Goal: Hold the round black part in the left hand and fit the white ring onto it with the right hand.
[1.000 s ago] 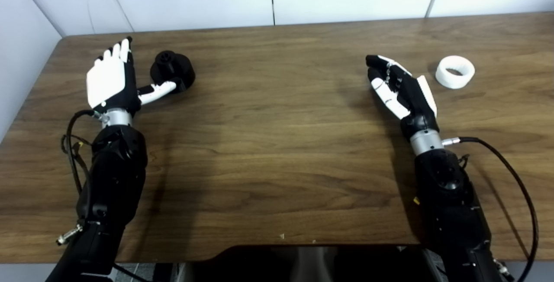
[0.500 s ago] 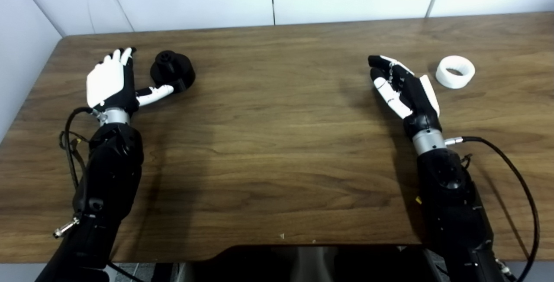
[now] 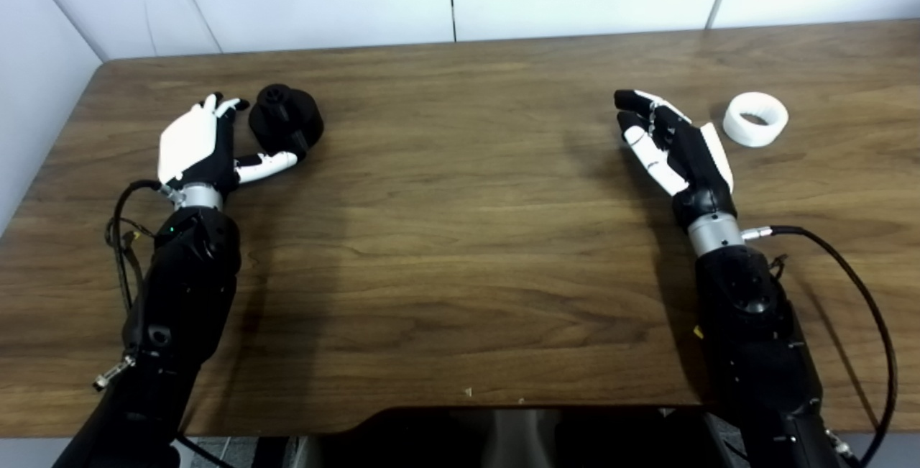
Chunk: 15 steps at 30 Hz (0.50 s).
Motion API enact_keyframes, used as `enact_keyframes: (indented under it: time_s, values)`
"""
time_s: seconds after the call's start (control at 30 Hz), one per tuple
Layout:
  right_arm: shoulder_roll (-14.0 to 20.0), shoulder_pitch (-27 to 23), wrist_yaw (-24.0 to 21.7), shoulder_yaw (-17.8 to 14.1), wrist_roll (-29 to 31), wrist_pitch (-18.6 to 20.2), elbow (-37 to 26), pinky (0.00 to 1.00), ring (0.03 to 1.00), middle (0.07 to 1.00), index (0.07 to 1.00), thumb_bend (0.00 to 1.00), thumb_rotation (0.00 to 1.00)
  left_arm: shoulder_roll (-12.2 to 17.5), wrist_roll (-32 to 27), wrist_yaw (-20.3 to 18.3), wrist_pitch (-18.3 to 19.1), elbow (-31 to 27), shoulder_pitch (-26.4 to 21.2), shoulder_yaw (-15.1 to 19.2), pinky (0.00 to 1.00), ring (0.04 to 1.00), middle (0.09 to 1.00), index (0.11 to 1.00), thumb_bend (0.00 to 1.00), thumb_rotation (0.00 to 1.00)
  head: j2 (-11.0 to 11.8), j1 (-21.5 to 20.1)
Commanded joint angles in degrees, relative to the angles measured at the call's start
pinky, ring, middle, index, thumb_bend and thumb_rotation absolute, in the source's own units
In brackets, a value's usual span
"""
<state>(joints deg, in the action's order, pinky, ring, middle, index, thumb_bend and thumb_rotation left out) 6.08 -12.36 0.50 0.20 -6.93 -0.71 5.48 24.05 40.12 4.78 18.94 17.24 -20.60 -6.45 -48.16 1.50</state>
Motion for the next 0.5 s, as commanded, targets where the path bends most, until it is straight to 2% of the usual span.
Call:
enact_keyframes:
  time_s: [0.0, 0.47]
  values:
    - [0.1, -2.1, -0.1, -0.2, 0.4, -0.9, -2.1, 0.77, 0.810, 0.816, 0.774, 0.48, 0.64, 2.1, 0.0, 1.5, -2.0, -0.3, -3.4, 0.1, 1.00, 1.000, 1.000, 0.847, 1.00, 0.55, -0.1, 0.1]
    - [0.5, -1.7, 0.0, -0.3, 0.3, -1.3, -2.3, 0.76, 0.813, 0.815, 0.768, 0.47, 0.63, 1.5, 0.4, 2.3, -2.7, 2.7, -4.4, -0.5, 1.00, 1.000, 1.000, 0.855, 1.00, 0.56, -0.1, -0.3]
